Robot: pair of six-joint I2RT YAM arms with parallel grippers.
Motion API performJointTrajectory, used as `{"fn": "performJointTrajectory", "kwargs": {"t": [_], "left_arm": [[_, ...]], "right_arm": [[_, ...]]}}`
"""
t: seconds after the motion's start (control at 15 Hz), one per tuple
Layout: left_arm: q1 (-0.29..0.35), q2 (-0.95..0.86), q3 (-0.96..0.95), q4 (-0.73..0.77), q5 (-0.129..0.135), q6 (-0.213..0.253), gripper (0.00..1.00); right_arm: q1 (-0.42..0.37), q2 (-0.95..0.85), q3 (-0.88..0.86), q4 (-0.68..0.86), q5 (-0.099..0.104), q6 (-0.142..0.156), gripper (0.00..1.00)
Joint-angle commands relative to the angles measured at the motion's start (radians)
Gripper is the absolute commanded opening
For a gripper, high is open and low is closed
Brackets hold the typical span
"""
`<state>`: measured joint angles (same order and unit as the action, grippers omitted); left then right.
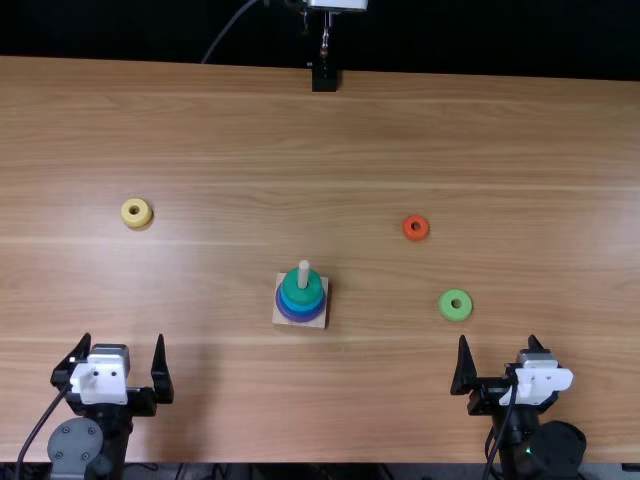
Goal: Build the Hanoi tower: stack the rings onto the peg from bottom to top in this color order: purple, dark blue, light blue, dark green, light green, yellow, orange.
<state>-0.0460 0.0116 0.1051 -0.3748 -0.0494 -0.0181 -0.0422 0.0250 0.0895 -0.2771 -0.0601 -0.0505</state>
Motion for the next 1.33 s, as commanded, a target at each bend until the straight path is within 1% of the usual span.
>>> {"fn": "performJointTrajectory", "kwargs": {"t": [0.0,0.8,0.87,0.93,1.0,1.27], "left_arm": [[-0.005,-0.012,-0.105,-0.080,-0.010,0.013,1.00],[-0.005,-0.012,-0.105,-0.080,-0.010,0.013,1.00],[-0.005,-0.012,-0.105,-0.080,-0.010,0.013,1.00],[-0.005,-0.012,-0.105,-0.080,-0.010,0.013,1.00],[-0.005,-0.012,-0.105,-0.080,-0.010,0.013,1.00],[-0.005,-0.012,-0.105,-0.080,-0.010,0.013,1.00]], "right_arm": [[-0.015,-0.025,-0.070,-0.042,-0.006,-0.001,1.00],[-0.015,-0.025,-0.070,-0.042,-0.004,-0.003,1.00],[-0.015,-0.025,-0.070,-0.042,-0.004,-0.001,1.00],[-0.015,-0.025,-0.070,-0.042,-0.003,0.008,1.00],[-0.015,-0.025,-0.070,-0.042,-0.008,0.012,1.00],[-0.012,-0.025,-0.068,-0.044,-0.010,0.003,1.00]]}}
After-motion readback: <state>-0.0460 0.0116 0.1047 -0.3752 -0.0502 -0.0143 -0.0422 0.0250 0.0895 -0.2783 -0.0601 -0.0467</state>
